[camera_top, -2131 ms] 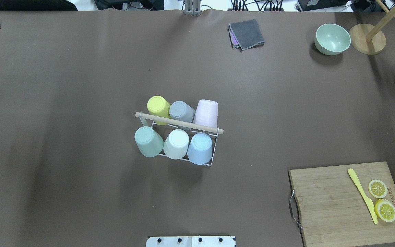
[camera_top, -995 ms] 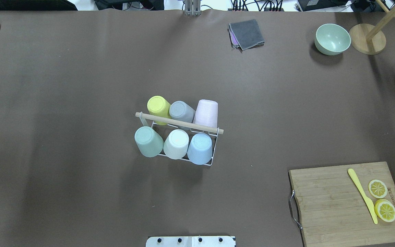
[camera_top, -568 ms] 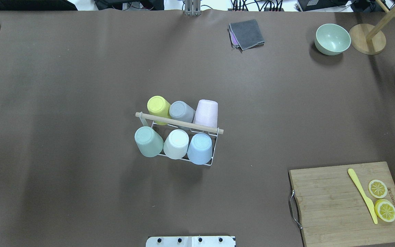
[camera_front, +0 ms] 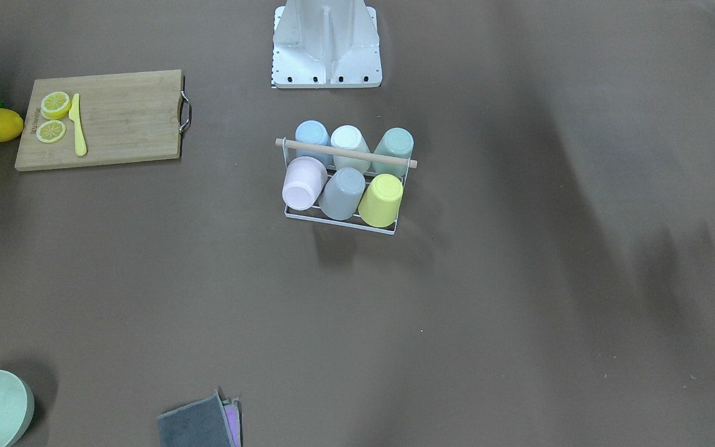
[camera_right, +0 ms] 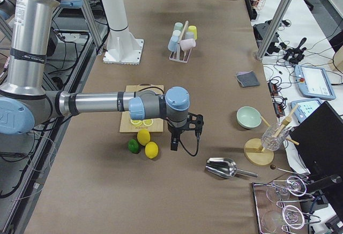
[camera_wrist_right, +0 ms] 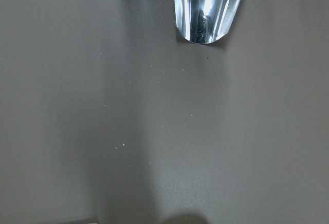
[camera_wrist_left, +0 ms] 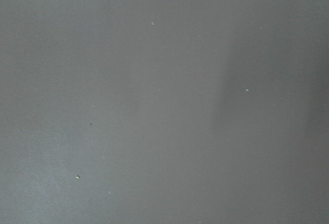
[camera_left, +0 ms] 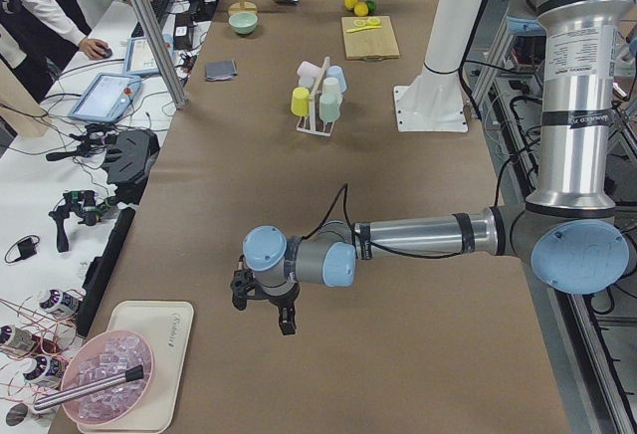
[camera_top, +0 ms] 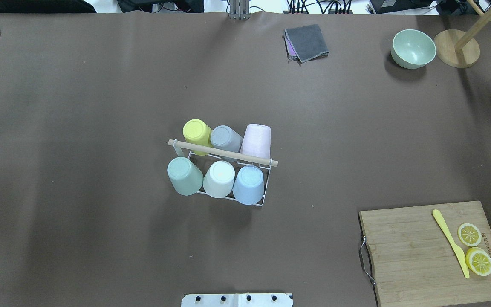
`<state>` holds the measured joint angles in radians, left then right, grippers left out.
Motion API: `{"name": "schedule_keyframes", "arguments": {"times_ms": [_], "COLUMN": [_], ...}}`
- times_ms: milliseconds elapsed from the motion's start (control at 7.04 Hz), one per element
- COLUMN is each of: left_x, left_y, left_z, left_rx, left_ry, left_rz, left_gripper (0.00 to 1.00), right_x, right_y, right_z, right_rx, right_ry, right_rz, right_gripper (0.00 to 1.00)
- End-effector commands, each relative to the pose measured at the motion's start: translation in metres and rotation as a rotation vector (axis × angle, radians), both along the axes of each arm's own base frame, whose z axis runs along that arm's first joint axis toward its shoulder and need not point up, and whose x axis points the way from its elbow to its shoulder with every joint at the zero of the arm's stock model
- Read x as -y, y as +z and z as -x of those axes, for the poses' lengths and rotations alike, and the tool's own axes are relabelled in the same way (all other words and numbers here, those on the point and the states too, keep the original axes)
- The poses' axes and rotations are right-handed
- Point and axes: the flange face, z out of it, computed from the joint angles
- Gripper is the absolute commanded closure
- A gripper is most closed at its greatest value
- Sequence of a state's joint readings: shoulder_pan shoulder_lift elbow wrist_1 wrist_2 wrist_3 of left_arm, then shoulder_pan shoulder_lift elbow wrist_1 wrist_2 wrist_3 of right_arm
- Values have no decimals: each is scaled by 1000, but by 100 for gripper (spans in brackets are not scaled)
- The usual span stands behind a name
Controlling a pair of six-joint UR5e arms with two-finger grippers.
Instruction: Place cup on cup holder
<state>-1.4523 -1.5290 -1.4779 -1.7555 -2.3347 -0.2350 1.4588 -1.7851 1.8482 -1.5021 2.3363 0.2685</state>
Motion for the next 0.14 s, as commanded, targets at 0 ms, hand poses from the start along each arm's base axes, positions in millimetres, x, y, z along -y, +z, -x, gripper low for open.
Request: {"name": "schedule_keyframes", "arguments": {"times_ms": [0], "left_x": [6], "left_y": [-22], "left_z": [6], "left_rx": [-10], "left_ry": [-13], "left_rz": [-115], "left_gripper": [1], "right_x": [0], "right_y": [0], "right_z": [-1], "right_rx": [0], "right_ry": [2], "right_rz": [3], "right_gripper": [1]}}
